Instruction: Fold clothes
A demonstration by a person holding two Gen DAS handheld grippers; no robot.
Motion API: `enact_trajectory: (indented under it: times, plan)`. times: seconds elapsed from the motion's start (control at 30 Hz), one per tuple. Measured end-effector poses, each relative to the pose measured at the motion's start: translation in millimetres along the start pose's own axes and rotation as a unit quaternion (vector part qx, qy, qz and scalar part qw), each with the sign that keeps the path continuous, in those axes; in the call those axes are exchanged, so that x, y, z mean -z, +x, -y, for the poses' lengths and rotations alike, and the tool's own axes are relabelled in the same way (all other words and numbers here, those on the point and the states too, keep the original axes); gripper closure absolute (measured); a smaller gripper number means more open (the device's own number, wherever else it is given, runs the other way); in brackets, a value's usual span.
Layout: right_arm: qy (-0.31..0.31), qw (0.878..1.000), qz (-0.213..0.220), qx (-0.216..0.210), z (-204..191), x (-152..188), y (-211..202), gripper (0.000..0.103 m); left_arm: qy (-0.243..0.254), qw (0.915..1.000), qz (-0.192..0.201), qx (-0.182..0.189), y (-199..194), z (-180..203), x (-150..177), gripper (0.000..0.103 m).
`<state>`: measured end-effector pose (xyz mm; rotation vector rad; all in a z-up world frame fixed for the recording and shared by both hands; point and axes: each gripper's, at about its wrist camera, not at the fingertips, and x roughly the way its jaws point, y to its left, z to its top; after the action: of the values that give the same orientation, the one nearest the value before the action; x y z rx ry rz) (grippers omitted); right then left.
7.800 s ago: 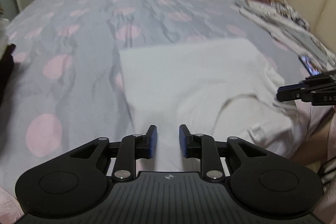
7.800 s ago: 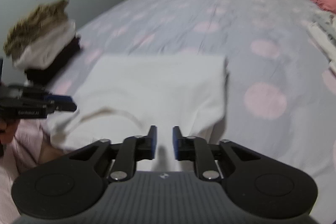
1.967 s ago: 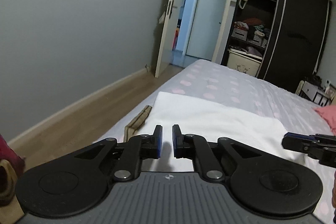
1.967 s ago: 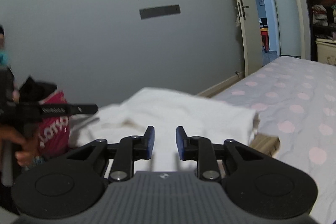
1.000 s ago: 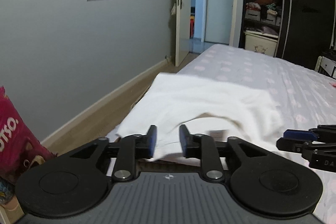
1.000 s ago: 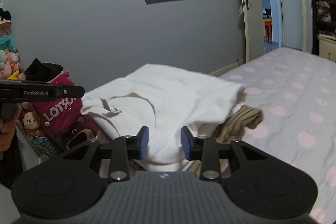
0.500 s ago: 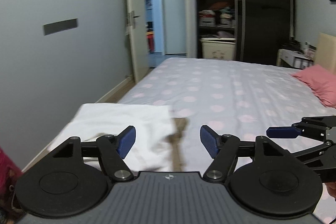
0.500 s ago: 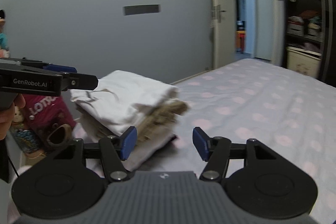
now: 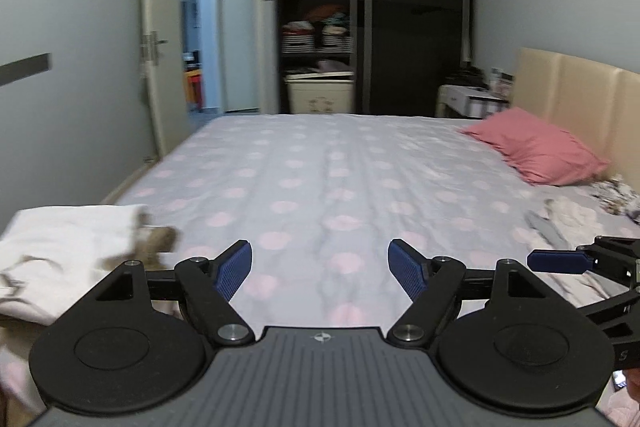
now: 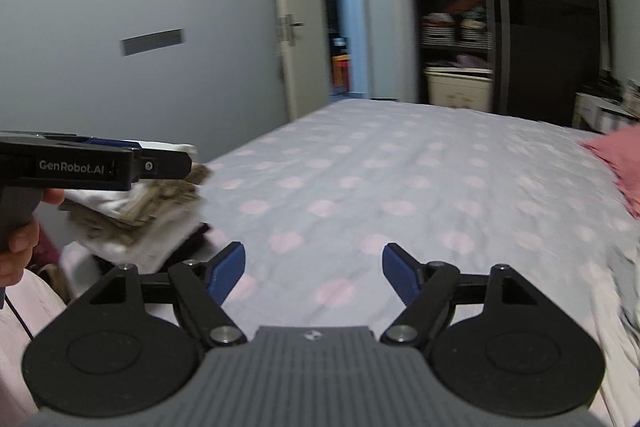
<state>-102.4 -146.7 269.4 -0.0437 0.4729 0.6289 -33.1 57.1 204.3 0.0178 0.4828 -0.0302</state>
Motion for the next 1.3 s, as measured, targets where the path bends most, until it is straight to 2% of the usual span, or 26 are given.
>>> enact_trajectory:
  times: [0.1,0.33,0.53,0.87,1.07,1.3]
  plan:
    - [0.024,0.999,0.001,0.022,15,19,-6,0.023,0.000,0.9999,-0.010,0.013,17,20,13,0.028]
    - [0.049,0.996,-0.007,0.077,37,57,3,0.022,0.008,0.9976,-0.059,0.035,58,55,50,0.028]
    - [0.092,0.992,-0.023,0.085,59,70,19,0.022,0.000,0.9949,-0.094,0.036,84,66,68,0.028]
    - [0.115,0.988,-0.053,0.089,77,82,58,0.021,-0.001,0.9894,-0.144,0.016,123,66,91,0.028]
    - [0.109,0.987,-0.080,0.086,77,87,79,0.021,0.000,0.9850,-0.173,0.006,135,61,105,0.028]
    - [0.101,0.988,-0.095,0.074,68,93,88,0.021,0.011,0.9839,-0.178,-0.004,135,61,109,0.028]
